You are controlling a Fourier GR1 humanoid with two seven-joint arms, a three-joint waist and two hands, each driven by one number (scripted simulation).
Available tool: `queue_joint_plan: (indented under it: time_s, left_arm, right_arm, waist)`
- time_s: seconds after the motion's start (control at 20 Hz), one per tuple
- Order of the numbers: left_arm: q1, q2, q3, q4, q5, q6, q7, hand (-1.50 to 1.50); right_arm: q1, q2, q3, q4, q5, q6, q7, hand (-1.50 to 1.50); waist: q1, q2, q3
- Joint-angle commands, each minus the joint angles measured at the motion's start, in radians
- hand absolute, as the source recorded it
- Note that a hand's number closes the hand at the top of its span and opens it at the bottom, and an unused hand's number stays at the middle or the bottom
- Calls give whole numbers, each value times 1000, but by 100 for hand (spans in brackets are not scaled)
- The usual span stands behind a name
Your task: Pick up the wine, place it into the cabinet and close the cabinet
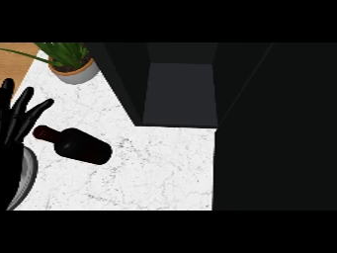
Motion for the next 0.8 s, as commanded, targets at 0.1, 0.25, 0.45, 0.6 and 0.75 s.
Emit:
queue_joint_plan:
  time_s: [0.1, 0.25, 0.45, 0.6, 0.75]
  left_arm:
    - [111, 80, 112, 50, 282, -232, -140, -150]
    - [62, 145, 153, 131, 458, -393, -169, -150]
    - [151, 167, 185, 118, 740, -440, 26, -150]
    - [190, 211, 212, 63, 850, -458, 90, -150]
    - [189, 301, 295, -18, 1014, -397, 212, -150]
  right_arm:
    - [75, 24, 38, -6, 17, 10, -40, -150]
    - [98, 6, 25, -109, -22, 24, 11, -150]
    - [92, -33, 99, -178, -117, 114, 144, -150]
    - [104, -39, 94, -319, -163, 93, 271, -150]
    - [112, -54, 101, -424, -161, 68, 374, -150]
  waist:
    - [-25, -28, -3]
    - [-46, -30, -5]
    - [-25, -33, -3]
    - [-29, -32, -2]
    - [-27, -32, -2]
